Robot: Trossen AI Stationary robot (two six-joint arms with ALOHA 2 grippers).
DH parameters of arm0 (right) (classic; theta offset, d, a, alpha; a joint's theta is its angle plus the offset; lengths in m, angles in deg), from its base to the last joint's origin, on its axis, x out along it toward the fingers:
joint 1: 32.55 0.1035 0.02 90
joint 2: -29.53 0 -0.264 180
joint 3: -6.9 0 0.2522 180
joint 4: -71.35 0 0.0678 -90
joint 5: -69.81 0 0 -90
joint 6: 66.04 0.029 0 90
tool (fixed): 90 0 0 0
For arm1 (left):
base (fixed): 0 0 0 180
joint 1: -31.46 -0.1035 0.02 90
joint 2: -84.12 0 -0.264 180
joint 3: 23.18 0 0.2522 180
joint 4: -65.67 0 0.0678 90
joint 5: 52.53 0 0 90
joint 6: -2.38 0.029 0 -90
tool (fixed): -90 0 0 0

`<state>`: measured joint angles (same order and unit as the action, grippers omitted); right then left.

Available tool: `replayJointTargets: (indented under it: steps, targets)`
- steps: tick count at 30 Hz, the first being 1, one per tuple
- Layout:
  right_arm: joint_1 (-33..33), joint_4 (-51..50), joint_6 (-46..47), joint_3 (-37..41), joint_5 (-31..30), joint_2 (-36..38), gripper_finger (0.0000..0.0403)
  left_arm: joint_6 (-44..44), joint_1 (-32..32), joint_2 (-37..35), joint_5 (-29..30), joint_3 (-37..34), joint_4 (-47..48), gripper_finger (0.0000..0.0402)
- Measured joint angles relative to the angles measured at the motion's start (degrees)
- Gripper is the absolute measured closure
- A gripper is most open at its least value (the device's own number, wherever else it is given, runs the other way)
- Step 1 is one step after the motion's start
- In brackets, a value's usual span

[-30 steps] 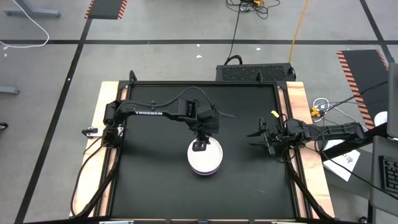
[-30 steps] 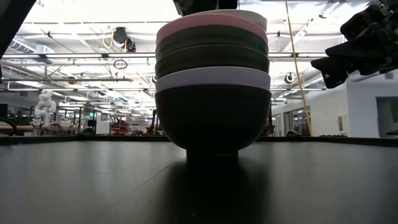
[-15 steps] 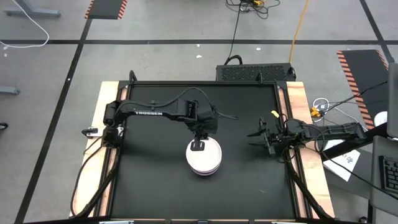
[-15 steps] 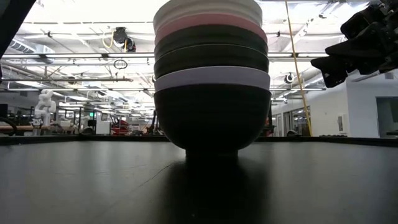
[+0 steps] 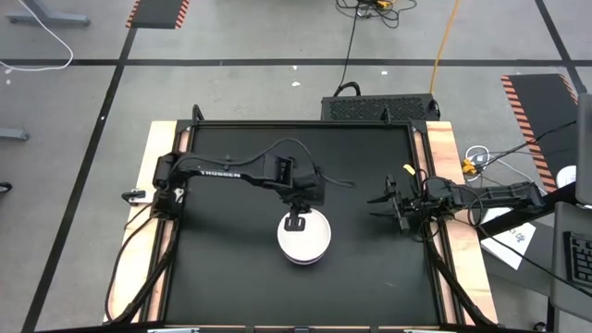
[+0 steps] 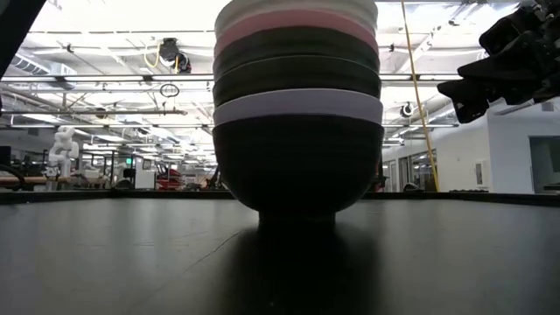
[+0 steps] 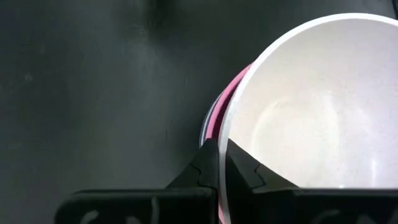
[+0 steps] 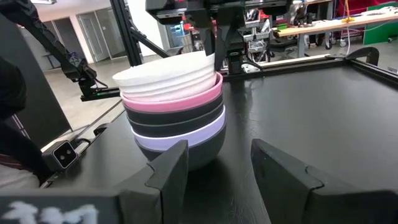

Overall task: Nest bowls inside each other
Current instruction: Stack the white bowl on top of the pink bowl, then return to Home Position

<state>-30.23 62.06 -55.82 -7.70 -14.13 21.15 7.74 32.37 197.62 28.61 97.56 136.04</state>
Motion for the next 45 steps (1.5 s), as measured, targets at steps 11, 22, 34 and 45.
replayJointTargets:
  steps: [11,22,34,45]
  targets:
    - [0.0,0.1,0.0,0.0,0.0,-0.3,0.0234,-1.0,0.1,2.2,-1.0,-1.7,-1.7,0.0398]
    - [0.0,0.5,0.0,0.0,0.0,-0.7,0.0234,-1.4,0.4,2.7,-0.9,-2.1,-2.0,0.0349]
    - [0.0,0.4,0.0,0.0,0.0,-0.7,0.0234,-1.4,0.7,2.6,-1.1,-2.1,-2.3,0.0233]
    - [0.0,0.5,0.0,0.0,0.0,-0.7,0.0234,-2.0,0.8,2.6,-1.1,2.6,0.7,0.0159]
